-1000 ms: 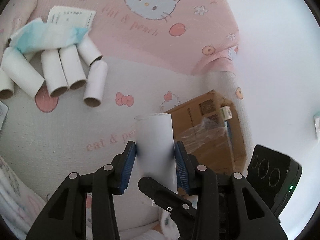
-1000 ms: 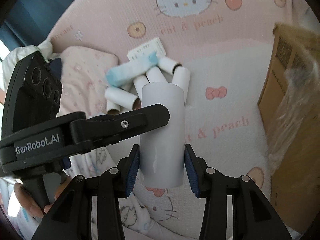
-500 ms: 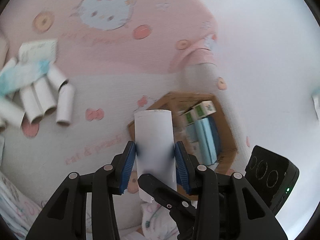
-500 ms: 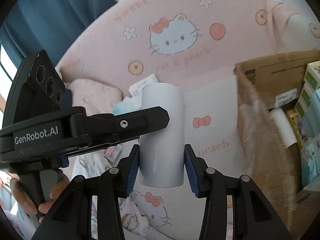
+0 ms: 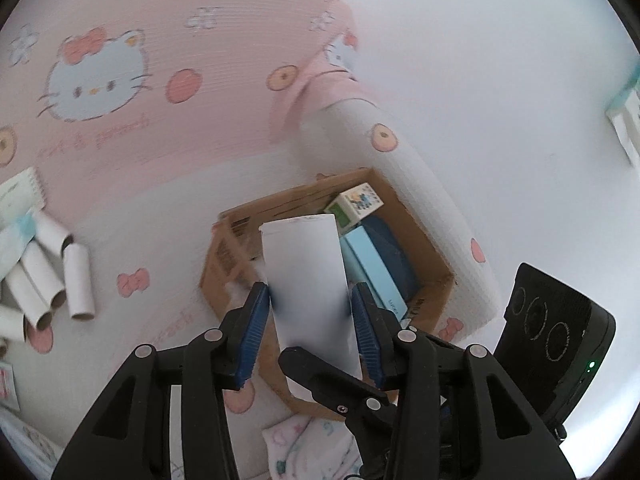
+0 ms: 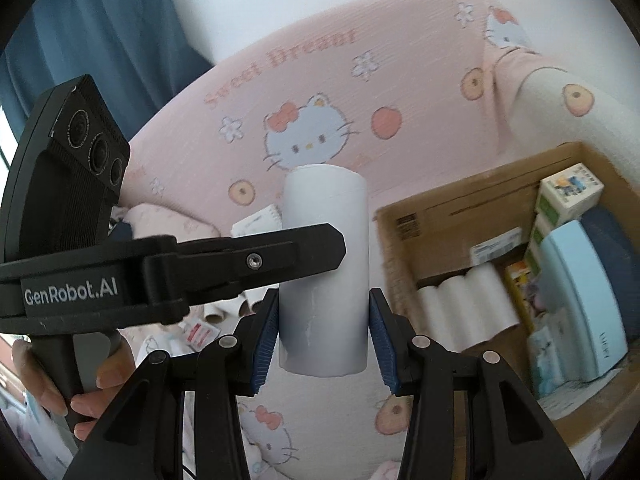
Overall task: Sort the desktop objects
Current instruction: 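Carry the upright tube with both grippers over the cardboard box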
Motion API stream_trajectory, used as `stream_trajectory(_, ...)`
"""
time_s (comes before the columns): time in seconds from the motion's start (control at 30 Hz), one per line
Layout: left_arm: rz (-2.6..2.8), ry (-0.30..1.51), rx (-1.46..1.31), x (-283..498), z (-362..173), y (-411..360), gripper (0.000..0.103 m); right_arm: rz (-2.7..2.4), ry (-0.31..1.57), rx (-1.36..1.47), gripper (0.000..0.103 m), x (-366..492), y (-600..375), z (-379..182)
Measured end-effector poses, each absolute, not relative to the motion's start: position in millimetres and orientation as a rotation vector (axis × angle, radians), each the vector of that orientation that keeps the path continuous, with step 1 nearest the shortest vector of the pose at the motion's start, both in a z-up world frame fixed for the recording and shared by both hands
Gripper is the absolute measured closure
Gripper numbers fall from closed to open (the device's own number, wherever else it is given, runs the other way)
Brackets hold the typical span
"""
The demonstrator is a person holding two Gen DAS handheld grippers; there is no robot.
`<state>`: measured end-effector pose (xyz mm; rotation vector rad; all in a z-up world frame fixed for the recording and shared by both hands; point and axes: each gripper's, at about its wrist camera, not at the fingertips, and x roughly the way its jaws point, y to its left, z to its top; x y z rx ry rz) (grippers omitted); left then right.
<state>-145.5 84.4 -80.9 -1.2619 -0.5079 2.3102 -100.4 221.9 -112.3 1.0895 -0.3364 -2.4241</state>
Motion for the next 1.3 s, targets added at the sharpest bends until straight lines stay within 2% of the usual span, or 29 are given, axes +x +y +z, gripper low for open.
stream_trajectory(0.3, 2.297, -0.432, -1.303, -168.7, -82.1, 122.1, 0.055, -2.417, -0.365, 1.125, 0.062, -115.1, 257.4, -108.8)
stream_trajectory(0.57, 2.270, -0.504, -1.341, -185.3, -96.6, 142.2, 0.057, -2.418, -0.383, 1.178, 0.062, -127.5, 281.7, -121.5)
stream_trajectory(1.0, 2.182, -0.483, -1.494, -227.5, -127.2, 196.2, 0.057, -2.436, -0.510, 1.310, 0.062, -152.5, 334.2, -147.8)
stream_trajectory(1.13, 2.120, -0.573, -1.582, -237.6, -149.5, 199.8, 0.057, -2.448, -0.482, 1.392, 0.061, -162.5, 340.7, -156.6)
stream_trajectory(1.3, 2.130, -0.530, -1.610, -243.2, -162.4, 203.4, 0.057, -2.441, -0.437, 1.472, 0.062, -174.4, 340.1, -169.4)
